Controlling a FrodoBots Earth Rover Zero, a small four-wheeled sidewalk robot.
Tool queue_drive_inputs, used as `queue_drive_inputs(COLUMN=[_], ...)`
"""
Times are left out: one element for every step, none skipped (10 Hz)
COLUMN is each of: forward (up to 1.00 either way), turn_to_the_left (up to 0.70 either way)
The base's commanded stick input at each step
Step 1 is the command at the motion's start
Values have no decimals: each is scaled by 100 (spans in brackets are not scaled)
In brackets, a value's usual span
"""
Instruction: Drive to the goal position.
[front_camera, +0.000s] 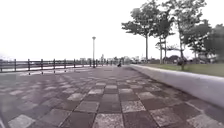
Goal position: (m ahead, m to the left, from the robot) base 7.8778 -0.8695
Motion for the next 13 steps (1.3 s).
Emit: queue_drive_inputs(forward=[100, 100, 100, 100, 100, 100, 100, 100, 100, 100, 100, 100, 100], turn_to_the_left=[0, 0, 0, 0, 0, -2, -8, -14, -40, -40, -17, 0, 0])
